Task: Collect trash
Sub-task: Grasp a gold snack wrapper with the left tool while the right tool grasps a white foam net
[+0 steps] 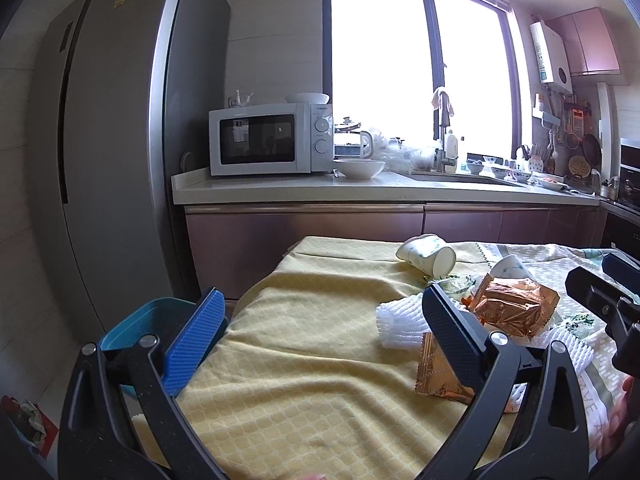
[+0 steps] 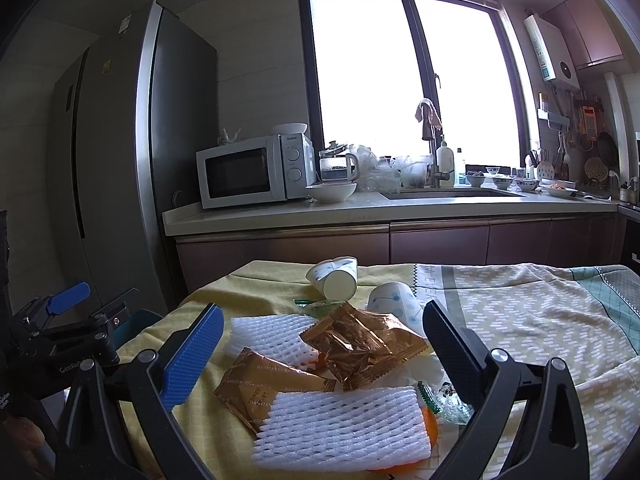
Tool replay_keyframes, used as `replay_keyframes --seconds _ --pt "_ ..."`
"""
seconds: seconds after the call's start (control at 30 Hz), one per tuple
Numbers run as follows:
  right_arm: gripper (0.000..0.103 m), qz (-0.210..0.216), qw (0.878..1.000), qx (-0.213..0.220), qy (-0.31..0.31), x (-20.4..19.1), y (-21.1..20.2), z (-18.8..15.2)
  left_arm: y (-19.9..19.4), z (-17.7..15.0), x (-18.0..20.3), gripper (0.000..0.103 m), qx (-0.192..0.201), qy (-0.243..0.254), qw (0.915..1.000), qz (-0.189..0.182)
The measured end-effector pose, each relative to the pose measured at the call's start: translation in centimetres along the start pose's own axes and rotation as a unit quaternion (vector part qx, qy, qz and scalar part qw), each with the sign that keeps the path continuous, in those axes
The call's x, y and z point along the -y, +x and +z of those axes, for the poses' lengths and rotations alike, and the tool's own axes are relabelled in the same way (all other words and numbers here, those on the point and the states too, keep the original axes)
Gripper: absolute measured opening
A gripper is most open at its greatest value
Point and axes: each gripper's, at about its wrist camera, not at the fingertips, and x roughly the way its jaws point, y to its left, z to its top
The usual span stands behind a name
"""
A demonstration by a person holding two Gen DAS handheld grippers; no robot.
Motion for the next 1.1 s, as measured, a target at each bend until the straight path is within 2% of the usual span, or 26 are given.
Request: replay_keyframes --seconds 0.2,0.4,0.57,0.63,0.77,0.83,0.93,1.03,1.07,1.1 --pt "0.096 -0.003 0.999 -0.031 0.014 1.7 1.0 -0.5 1.8 -0.9 1.3 0.097 -0.037 0.014 0.9980 -0.049" --pt "0.096 -0.001 0.995 -0.092 0.043 4.3 2.0 -2.2 5.2 -2.1 3.6 0.097 -0.102 0.041 0.9864 -0.123" --pt "0.092 0.010 0.989 -0.136 0.057 5.4 2.0 -4.0 8.4 -3.3 5.7 0.088 -0.158 0.057 0.9721 -0.164" --pt "0.088 0.020 0.986 -0.151 0.061 5.4 2.1 -4.5 9.5 -3.6 6.3 0.077 -0.182 0.059 0.9661 -0.174" --pt "0.072 0.032 0.983 -0.169 0.063 5.2 2.1 -5.2 10.9 -4.5 6.8 0.057 -0.221 0.041 0.9512 -0.211" --pt "0.062 0.032 0.983 -0.172 0.063 5.0 2.1 -5.3 11.4 -4.8 7.1 0.041 -0.230 0.036 0.9465 -0.224" --pt "0.047 0.034 0.983 -0.168 0.062 5.0 1.7 -5.2 11.5 -4.9 7.1 0.025 -0.234 0.027 0.9434 -0.233" --pt "0.026 0.039 0.984 -0.166 0.054 4.9 1.4 -4.9 11.3 -4.6 6.8 0.016 -0.235 0.016 0.9418 -0.240" --pt "0.015 0.041 0.984 -0.166 0.050 4.7 1.3 -4.9 10.9 -4.5 6.6 0.015 -0.232 0.013 0.9426 -0.240" --pt "0.014 0.043 0.984 -0.166 0.048 4.7 1.2 -4.8 10.7 -4.3 6.4 0.014 -0.229 0.011 0.9434 -0.240"
